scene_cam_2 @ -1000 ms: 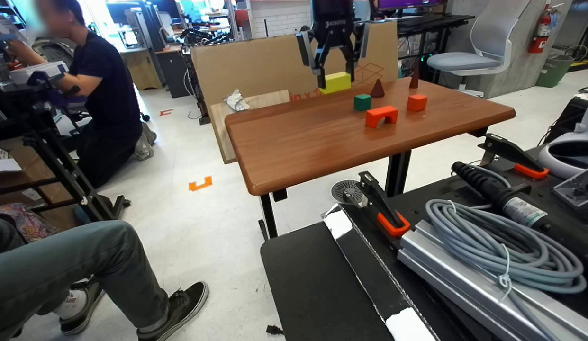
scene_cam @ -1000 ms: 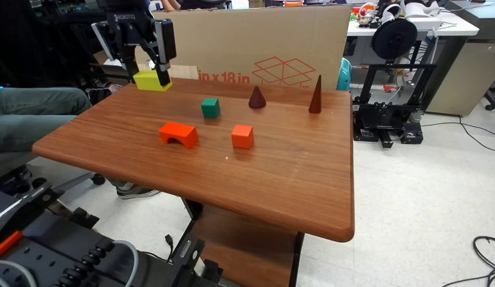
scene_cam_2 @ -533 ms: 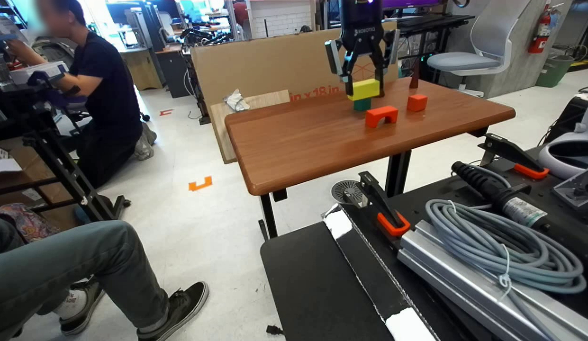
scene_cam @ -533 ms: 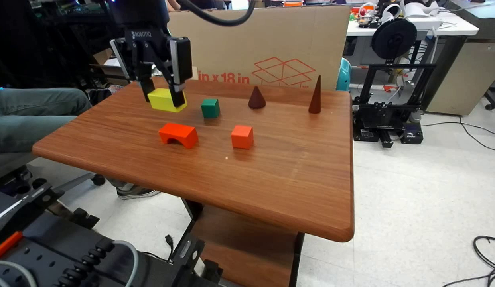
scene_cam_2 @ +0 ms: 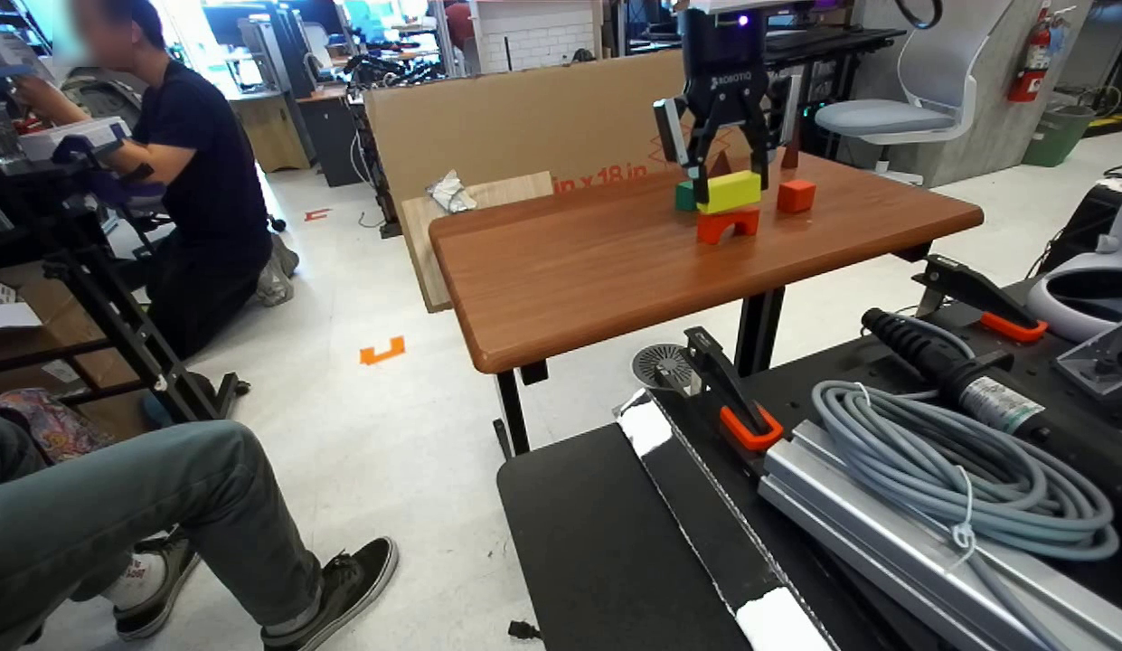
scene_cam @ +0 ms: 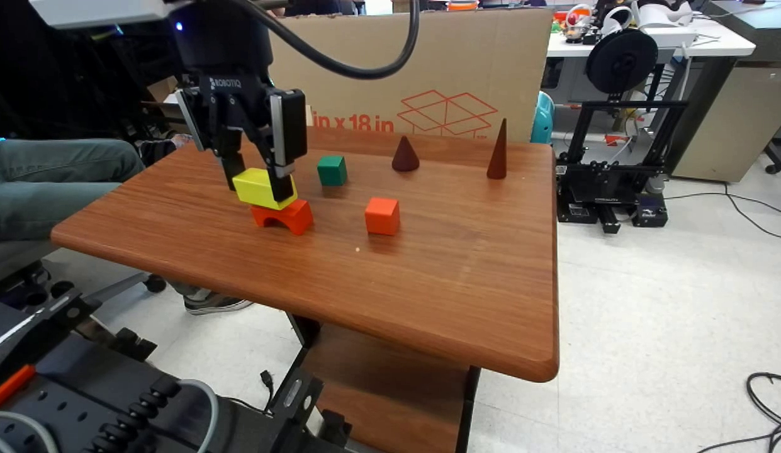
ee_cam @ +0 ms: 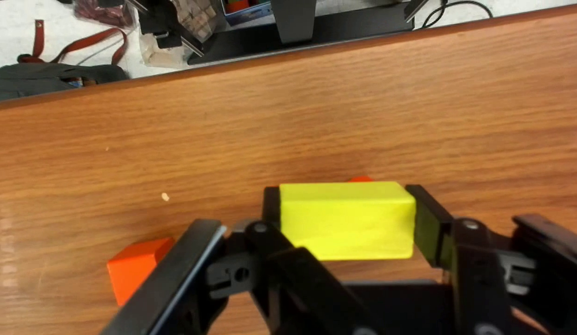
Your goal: Place the yellow block on top of the orange block on the left
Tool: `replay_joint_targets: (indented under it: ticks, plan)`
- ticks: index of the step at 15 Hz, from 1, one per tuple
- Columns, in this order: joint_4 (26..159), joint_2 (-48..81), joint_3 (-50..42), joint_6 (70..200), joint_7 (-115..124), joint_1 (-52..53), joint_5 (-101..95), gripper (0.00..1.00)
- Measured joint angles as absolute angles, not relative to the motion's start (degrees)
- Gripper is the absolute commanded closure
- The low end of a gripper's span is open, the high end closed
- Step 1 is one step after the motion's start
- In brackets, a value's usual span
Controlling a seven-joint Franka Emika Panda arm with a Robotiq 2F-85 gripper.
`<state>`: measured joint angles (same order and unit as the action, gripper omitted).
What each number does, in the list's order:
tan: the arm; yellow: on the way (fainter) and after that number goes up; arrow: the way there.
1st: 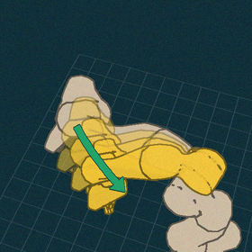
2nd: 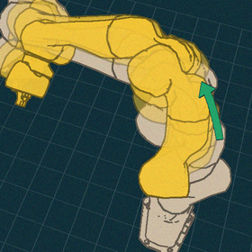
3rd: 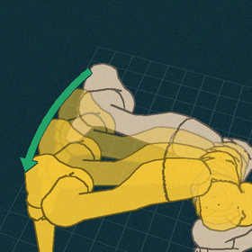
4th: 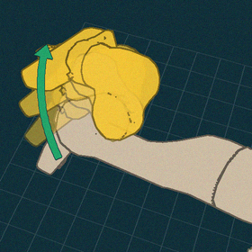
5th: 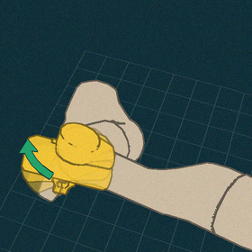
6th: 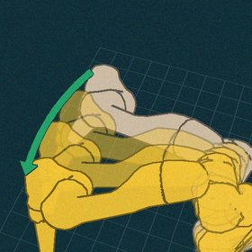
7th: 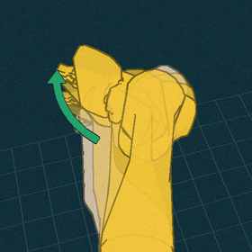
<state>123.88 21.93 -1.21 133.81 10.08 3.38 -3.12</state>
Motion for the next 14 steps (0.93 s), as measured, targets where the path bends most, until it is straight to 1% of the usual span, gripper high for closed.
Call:
replay_joint_targets:
  ticks: [14]
  plan:
    - [124.1,21.4,-1.5,132.7,11.9,2.7,-2.8,0.58]
